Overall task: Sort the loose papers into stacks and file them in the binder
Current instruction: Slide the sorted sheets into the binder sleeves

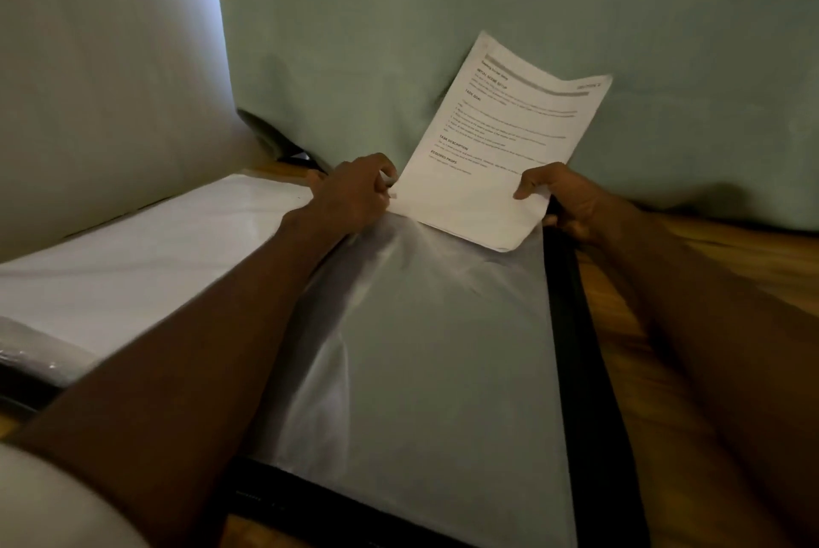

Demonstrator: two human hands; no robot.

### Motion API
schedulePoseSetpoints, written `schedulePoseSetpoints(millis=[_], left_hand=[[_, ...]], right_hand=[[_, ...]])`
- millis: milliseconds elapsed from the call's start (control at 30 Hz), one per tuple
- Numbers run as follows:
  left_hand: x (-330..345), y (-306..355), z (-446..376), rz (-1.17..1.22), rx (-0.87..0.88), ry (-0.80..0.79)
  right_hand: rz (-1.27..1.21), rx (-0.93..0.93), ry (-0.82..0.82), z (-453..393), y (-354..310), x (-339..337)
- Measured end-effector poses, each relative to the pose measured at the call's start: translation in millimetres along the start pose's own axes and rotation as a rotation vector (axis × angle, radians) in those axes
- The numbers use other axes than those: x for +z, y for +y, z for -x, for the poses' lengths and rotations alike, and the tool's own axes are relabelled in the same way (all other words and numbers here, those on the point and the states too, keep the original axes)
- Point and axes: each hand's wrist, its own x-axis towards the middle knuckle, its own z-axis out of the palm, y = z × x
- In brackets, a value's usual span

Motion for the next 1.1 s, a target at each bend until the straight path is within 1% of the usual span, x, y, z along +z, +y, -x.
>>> schedulePoseSetpoints(millis=[100,233,400,500,633,733,900,967,1100], left_hand=[[-1,-5,-1,-0.015,0.016,0.005],[-1,-8,-2,0.029,0.022,0.003],[1,-6,-4,0.063,-0.022,0.070],[3,-6,-4,0.056,-0.029,0.066],[3,-8,-5,0.065,-0.038,0.080],[1,-7,-5,0.069,0.034,0.048],[0,-6,-3,-0.013,0.123,-0.029],[-2,-5,-4,-0.065,0.138,-0.061],[-3,-13,-9,-0.164,0.093,-0.085]], right_hand=[[0.042,-0.009,-0.010,0,-3,3],[0.016,0.000,-0.032,-1,-8,2],[-0.084,0.036,0.006,-12,-11,4],[-0.071,0.051,0.056,-12,-9,6],[-0.050,0.054,0.082,-13,-5,7],[-0.079,0.033,0.100,-12,-4,9],[-0.099,0.023,0.124,-14,-1,7],[-0.097,0.026,0.123,-15,1,4],[-0.103,0.017,0.108,-16,2,2]])
